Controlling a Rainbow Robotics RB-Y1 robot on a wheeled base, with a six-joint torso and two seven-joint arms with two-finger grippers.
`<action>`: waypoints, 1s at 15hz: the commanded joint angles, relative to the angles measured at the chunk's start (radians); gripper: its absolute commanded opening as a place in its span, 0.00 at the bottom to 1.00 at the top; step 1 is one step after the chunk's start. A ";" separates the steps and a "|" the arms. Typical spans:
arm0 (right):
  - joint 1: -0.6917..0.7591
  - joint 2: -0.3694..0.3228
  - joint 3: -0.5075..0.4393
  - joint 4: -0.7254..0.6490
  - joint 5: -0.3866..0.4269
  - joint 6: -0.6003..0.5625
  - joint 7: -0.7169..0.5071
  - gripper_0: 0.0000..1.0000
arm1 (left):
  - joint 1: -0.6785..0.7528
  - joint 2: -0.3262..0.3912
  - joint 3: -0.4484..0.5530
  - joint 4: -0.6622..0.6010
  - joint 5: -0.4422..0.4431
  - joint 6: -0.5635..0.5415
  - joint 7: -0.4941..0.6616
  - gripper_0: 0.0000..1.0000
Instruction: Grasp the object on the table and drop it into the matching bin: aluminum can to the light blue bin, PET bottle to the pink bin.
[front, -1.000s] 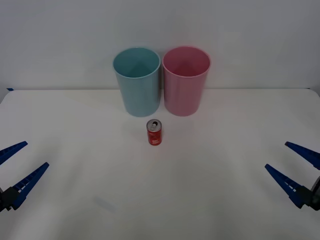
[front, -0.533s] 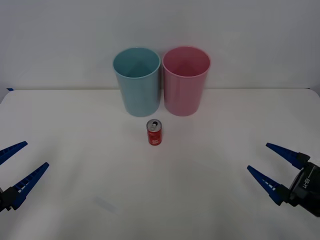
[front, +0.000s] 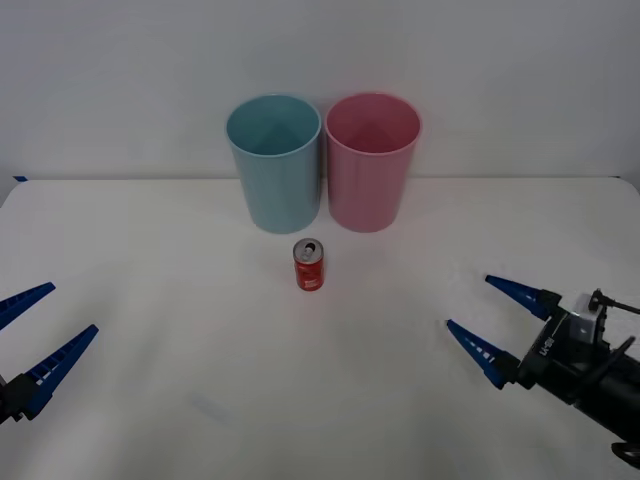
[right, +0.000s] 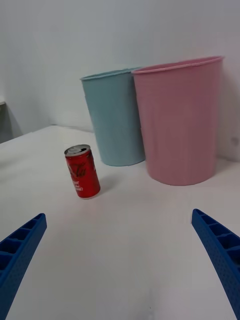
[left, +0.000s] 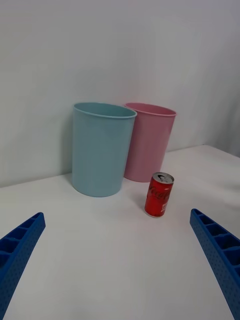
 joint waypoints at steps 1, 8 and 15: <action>-0.028 0.041 0.000 0.000 0.063 -0.007 0.000 1.00 | 0.000 0.000 0.000 0.000 0.000 0.000 0.000 1.00; -0.192 0.064 -0.012 0.195 0.139 -0.131 0.028 1.00 | 0.000 0.000 0.000 0.000 0.000 0.000 0.000 1.00; -0.337 0.098 0.009 0.361 0.188 -0.114 0.084 1.00 | 0.000 0.000 0.000 0.000 0.000 0.000 0.000 1.00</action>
